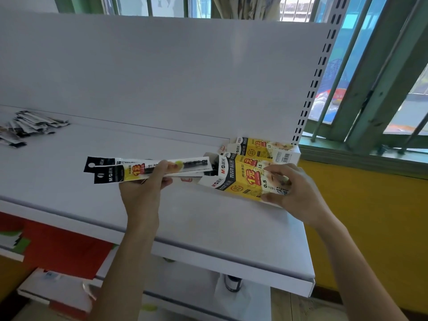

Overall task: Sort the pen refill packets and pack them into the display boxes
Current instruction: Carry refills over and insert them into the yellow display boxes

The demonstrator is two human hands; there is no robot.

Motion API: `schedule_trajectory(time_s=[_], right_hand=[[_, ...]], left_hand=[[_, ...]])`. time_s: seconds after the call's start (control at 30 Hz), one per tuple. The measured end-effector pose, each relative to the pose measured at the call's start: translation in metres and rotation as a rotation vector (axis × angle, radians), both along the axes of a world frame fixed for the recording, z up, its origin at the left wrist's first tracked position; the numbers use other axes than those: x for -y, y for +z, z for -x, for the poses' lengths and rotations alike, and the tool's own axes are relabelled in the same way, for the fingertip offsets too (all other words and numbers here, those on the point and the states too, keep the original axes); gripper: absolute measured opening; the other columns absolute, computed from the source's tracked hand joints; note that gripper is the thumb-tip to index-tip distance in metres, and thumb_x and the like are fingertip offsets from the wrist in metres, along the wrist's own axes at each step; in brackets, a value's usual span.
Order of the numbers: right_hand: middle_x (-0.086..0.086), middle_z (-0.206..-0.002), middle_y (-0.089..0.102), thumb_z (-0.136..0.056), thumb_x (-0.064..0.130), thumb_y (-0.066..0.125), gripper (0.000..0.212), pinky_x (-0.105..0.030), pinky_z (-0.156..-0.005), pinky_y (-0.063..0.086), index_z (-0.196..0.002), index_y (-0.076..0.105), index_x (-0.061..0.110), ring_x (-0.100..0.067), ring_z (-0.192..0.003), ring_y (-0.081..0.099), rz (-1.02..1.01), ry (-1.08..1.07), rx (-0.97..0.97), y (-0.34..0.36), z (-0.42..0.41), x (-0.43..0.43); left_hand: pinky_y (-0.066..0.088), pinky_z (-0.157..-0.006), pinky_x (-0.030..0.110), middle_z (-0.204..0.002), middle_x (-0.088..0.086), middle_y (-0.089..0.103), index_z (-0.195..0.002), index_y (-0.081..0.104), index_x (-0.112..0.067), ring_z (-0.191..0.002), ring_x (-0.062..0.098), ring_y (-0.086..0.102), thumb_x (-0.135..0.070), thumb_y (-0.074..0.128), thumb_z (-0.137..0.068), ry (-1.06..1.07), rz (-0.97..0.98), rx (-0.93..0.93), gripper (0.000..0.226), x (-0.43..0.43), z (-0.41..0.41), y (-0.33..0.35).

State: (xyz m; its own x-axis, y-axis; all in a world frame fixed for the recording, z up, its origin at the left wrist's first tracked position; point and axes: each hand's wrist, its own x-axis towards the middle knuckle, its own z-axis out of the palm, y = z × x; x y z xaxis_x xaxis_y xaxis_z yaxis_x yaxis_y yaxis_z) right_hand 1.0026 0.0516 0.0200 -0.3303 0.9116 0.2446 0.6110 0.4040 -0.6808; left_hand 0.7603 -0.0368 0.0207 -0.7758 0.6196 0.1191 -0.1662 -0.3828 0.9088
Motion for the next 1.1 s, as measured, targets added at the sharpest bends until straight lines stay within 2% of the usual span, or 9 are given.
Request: schedule_trajectory(time_s=[0.2,0.3,0.43,0.5,0.67,0.83,0.9,1.0,1.1], right_hand=[[0.017,-0.105,0.044,-0.064,0.01,0.082,0.061,-0.033,-0.094,0.045,-0.118,0.057,0.025,-0.011,-0.103,0.047,-0.041,0.039,0.062,0.001,0.004,0.003],[0.009,-0.116,0.05,-0.067,0.017,0.08,0.062,-0.034,-0.097,0.04,-0.122,0.055,0.025,-0.011,-0.109,0.04,-0.115,0.031,0.182,0.0,0.005,0.004],[0.013,-0.111,0.045,-0.066,0.018,0.081,0.061,-0.032,-0.093,0.045,-0.121,0.054,0.024,-0.013,-0.105,0.047,-0.081,0.019,0.089,0.004,0.003,0.006],[0.013,-0.109,0.044,-0.066,0.018,0.081,0.06,-0.029,-0.09,0.045,-0.119,0.053,0.024,-0.011,-0.102,0.046,-0.081,0.031,0.081,0.005,0.003,0.007],[0.013,-0.111,0.045,-0.068,0.018,0.079,0.061,-0.03,-0.097,0.037,-0.122,0.053,0.025,-0.008,-0.107,0.037,-0.139,0.031,0.169,0.002,0.011,0.01],[0.015,-0.111,0.044,-0.067,0.018,0.079,0.062,-0.035,-0.1,0.04,-0.122,0.053,0.026,-0.008,-0.111,0.04,-0.126,0.064,0.179,0.0,0.012,0.013],[0.011,-0.118,0.047,-0.068,0.018,0.078,0.062,-0.033,-0.1,0.038,-0.124,0.053,0.026,-0.01,-0.113,0.039,-0.123,0.037,0.185,-0.001,0.008,0.013],[0.008,-0.125,0.048,-0.068,0.018,0.078,0.062,-0.034,-0.1,0.037,-0.124,0.053,0.027,-0.011,-0.114,0.037,-0.125,-0.002,0.186,-0.001,0.001,0.012],[0.009,-0.122,0.048,-0.068,0.018,0.079,0.062,-0.03,-0.1,0.036,-0.123,0.053,0.025,-0.01,-0.114,0.037,-0.135,-0.001,0.182,0.001,0.003,0.014]], left_hand=[[0.057,-0.069,0.032,-0.084,0.011,0.072,-0.083,0.069,-0.007,-0.074,0.016,0.07,-0.017,0.073,-0.076,-0.136,0.201,-0.228,0.013,-0.004,-0.009,0.0],[0.048,-0.062,0.025,-0.07,-0.001,0.071,-0.068,0.069,-0.018,-0.059,0.002,0.063,-0.024,0.076,-0.073,-0.091,0.289,-0.354,0.01,-0.007,-0.011,0.002],[0.049,-0.052,0.012,-0.07,-0.002,0.07,-0.076,0.067,-0.011,-0.06,0.003,0.064,-0.012,0.067,-0.081,-0.161,0.073,0.182,0.005,-0.006,-0.012,0.007],[0.048,-0.05,0.01,-0.07,-0.003,0.07,-0.081,0.065,-0.01,-0.058,0.002,0.064,-0.011,0.065,-0.082,-0.165,0.05,0.277,0.002,-0.004,-0.012,0.005],[0.053,-0.056,0.016,-0.073,-0.004,0.072,-0.083,0.064,-0.014,-0.064,0.008,0.067,-0.013,0.073,-0.072,-0.289,0.205,-0.169,0.014,-0.005,-0.017,0.003],[0.053,-0.067,0.019,-0.068,-0.018,0.07,-0.079,0.066,-0.032,-0.073,0.0,0.066,-0.05,0.063,-0.066,-0.424,0.372,-0.387,0.022,0.0,-0.021,0.002],[0.05,-0.068,0.018,-0.078,-0.013,0.071,-0.087,0.066,-0.028,-0.075,0.001,0.064,-0.056,0.059,-0.069,-0.288,0.364,-0.393,0.034,0.0,-0.014,0.0],[0.047,-0.069,0.019,-0.095,-0.005,0.065,-0.1,0.056,-0.021,-0.085,0.006,0.061,-0.029,0.06,-0.086,-0.099,0.193,-0.252,0.017,0.002,0.001,0.002],[0.049,-0.062,0.01,-0.08,-0.01,0.071,-0.081,0.066,-0.024,-0.075,0.001,0.065,-0.004,0.062,-0.083,-0.244,0.259,-0.611,0.02,0.001,0.001,0.001]])
